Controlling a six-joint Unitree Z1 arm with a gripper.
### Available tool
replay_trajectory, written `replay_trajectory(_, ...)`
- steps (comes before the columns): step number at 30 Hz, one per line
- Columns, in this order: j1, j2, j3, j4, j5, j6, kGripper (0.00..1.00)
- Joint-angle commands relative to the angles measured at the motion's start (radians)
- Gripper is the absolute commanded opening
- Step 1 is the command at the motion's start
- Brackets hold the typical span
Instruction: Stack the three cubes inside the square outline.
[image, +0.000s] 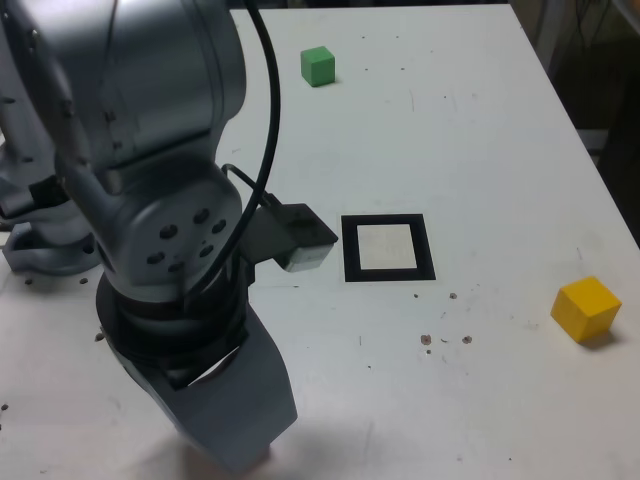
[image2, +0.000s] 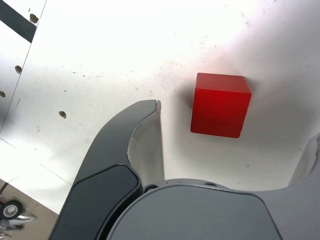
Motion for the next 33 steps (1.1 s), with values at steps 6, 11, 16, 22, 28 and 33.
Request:
replay_trajectory(6,-0.001,0.015,0.003,-0.001,0.019,0.001,0.99)
replay_trajectory(11,-0.001,0.039,0.003,-0.017,0.027,0.001,0.99)
replay_trajectory(16,-0.001,0.064,0.016,-0.051,0.025,0.001,0.99)
replay_trajectory(22,-0.001,0.088,0.020,-0.071,0.023,0.001,0.98)
replay_trajectory(28,-0.001,0.101,0.013,-0.076,0.020,0.000,0.94)
replay_trajectory(33,-0.001,0.107,0.005,-0.072,0.021,-0.005,0.88)
